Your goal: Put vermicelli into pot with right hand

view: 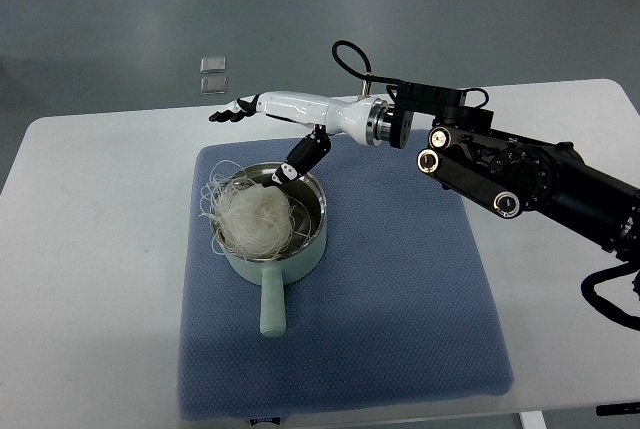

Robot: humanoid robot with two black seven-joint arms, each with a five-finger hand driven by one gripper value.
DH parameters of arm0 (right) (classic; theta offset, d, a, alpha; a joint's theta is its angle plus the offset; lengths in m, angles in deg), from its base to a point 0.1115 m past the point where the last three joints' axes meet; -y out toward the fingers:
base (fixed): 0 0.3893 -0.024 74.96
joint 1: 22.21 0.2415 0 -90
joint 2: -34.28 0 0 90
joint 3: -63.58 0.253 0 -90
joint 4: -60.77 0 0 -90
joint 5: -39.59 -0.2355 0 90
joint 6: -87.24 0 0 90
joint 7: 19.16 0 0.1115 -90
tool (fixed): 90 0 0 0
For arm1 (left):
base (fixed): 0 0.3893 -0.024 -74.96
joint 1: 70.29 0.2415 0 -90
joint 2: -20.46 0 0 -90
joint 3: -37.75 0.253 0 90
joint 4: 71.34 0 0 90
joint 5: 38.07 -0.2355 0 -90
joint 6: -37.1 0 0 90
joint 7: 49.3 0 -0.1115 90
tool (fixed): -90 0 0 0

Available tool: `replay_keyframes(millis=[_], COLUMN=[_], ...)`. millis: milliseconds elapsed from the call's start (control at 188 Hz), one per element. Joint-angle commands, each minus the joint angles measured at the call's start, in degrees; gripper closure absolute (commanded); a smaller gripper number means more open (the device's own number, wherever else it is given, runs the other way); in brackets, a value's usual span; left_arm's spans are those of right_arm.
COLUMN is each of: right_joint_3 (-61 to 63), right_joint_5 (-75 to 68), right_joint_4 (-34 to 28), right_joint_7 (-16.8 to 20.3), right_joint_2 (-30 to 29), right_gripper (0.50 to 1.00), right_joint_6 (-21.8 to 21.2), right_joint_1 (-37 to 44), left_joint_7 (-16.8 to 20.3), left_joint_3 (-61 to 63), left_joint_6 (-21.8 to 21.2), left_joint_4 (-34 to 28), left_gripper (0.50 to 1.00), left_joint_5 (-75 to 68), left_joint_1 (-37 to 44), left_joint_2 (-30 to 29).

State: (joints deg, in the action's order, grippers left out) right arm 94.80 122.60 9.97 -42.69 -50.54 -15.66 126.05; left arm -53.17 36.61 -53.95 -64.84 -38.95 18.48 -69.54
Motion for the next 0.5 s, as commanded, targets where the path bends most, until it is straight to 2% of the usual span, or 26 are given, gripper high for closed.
replay_keyframes(millis=[0,260,494], right_joint_3=[2.8,9.3,14.8], right_joint_5=[-3.8,-15.5,-27.5], right_joint_4=[0.1,3.3,8.2], right_joint_7=[0.1,0.2,0.2], right_joint_2=[0.0,-0.5,-0.5], right_gripper=[0.591,0.589,0.589], right_joint_6=[0.0,1.3,5.6], right_joint_1=[0.0,-2.9,-7.8], left_joint_7=[0.0,0.0,0.0], left_joint_3=[0.0,0.0,0.0], left_joint_6=[0.0,0.0,0.0], left_joint_4=[0.0,0.0,0.0], left_gripper=[0.5,0.5,0.5], left_joint_5=[0.0,0.0,0.0], left_joint_1=[0.0,0.0,0.0], left_joint_2=[0.0,0.0,0.0])
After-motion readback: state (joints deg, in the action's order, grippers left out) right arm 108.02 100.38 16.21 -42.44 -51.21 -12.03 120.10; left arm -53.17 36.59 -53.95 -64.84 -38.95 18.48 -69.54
